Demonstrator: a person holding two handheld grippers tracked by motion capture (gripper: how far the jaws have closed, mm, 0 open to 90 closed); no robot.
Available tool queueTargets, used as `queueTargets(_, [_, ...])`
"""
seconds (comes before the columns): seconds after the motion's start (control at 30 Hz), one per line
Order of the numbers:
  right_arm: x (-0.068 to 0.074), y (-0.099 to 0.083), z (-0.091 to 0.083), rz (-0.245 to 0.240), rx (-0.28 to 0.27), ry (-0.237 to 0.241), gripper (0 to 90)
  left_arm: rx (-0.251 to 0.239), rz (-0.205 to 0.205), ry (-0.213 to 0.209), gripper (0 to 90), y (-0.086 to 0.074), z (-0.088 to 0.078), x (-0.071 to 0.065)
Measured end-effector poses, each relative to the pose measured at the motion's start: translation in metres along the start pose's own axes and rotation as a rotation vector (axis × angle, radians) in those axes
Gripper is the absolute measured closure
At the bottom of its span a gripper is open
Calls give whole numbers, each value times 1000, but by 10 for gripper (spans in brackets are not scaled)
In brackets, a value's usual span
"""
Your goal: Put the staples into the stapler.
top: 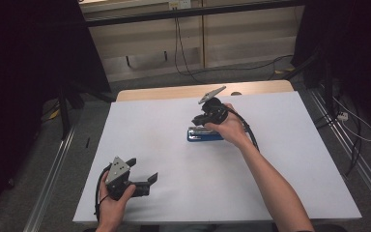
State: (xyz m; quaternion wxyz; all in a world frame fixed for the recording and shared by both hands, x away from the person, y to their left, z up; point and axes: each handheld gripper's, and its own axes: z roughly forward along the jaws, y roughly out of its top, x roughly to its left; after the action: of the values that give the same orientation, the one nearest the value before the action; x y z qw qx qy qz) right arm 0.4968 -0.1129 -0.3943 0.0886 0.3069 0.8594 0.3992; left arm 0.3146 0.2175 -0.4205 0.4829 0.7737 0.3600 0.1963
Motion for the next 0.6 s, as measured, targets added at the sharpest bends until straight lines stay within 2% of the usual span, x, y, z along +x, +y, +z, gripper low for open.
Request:
queueTargets(0.13, [2,2,4,-13,-9,9,791,2,-1,2,46,0,0,1])
queueTargets(0.27, [2,1,9,-24,-45,11,791,-2,-4,0,46,0,-1,0])
queueTargets(0.37, [1,2,11,-33,-45,4,791,-2,-5,0,47,0,-1,1])
queueTargets(0.5, [-2,1,12,-37,-37,19,791,5,0,0,47,0,0,1])
queueTargets(0.6, [-3,0,14,-72,-44,30,791,-3,-7,-2,47,1,-1,1])
